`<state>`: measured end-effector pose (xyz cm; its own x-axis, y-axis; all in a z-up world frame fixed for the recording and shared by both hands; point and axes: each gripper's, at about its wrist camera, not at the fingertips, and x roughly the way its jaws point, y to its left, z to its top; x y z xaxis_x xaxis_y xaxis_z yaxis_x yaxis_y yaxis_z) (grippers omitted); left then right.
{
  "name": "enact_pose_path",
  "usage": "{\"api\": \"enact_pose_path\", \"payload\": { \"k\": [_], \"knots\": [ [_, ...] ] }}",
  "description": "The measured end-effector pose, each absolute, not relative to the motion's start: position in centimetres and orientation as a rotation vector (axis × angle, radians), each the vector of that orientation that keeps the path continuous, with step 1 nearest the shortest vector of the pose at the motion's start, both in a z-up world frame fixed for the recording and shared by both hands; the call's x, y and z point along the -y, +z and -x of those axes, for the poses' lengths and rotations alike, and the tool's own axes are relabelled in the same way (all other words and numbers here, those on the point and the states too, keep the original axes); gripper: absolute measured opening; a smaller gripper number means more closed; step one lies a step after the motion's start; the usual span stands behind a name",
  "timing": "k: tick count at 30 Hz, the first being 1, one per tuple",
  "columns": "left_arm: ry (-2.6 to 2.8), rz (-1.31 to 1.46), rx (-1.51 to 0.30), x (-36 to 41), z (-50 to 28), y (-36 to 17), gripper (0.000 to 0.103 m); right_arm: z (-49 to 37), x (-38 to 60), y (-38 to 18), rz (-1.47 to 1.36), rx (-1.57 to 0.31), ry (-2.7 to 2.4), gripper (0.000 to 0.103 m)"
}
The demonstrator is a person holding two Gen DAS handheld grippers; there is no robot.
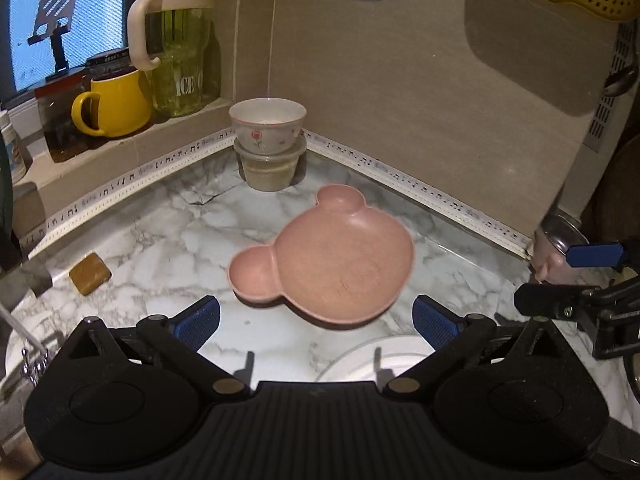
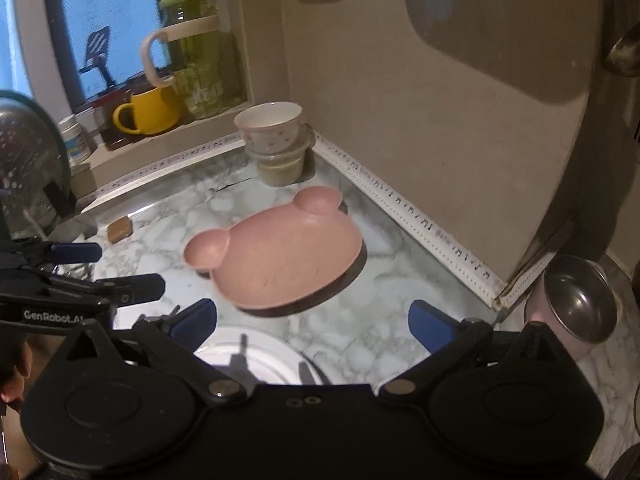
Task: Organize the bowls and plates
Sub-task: 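Move the right gripper to the pink bear-shaped plate and grasp its rim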
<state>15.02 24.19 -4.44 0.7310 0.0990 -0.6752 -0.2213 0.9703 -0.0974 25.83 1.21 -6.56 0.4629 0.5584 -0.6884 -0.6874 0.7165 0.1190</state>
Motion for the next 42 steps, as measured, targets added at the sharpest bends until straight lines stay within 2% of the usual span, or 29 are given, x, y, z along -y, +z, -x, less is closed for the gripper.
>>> {"api": "enact_pose_path", "payload": {
  "k": [12, 19, 34, 36, 40, 42],
  "knots": [
    [0.293, 0.204, -0.795, -27.6, -20.2, -7.3, 0.103, -30.2, -5.2, -9.3, 0.352, -0.696, 0.744, 0.103],
    [0.324, 0.217, -0.825, -29.7, -22.1, -9.5, 0.103, -33.7, -7.5, -12.1, 0.364, -0.799, 0.692, 0.101],
    [0.318, 0.302, -0.888, -32.0, -25.2, -13.4, 0.102, -38.8, -9.8, -16.4, 0.267, -0.993, 0.704, 0.068],
    [0.313, 0.311, -0.890, -32.2, -25.4, -13.6, 0.096, -39.2, -9.9, -16.8, 0.257, -1.015, 0.702, 0.063],
    [0.308, 0.334, -0.905, -32.5, -25.7, -14.1, 0.090, -39.9, -10.0, -17.5, 0.238, -1.053, 0.700, 0.055],
    [0.296, 0.342, -0.913, -32.5, -25.9, -14.4, 0.078, -40.0, -9.9, -17.7, 0.228, -1.063, 0.697, 0.049]
  ]
}}
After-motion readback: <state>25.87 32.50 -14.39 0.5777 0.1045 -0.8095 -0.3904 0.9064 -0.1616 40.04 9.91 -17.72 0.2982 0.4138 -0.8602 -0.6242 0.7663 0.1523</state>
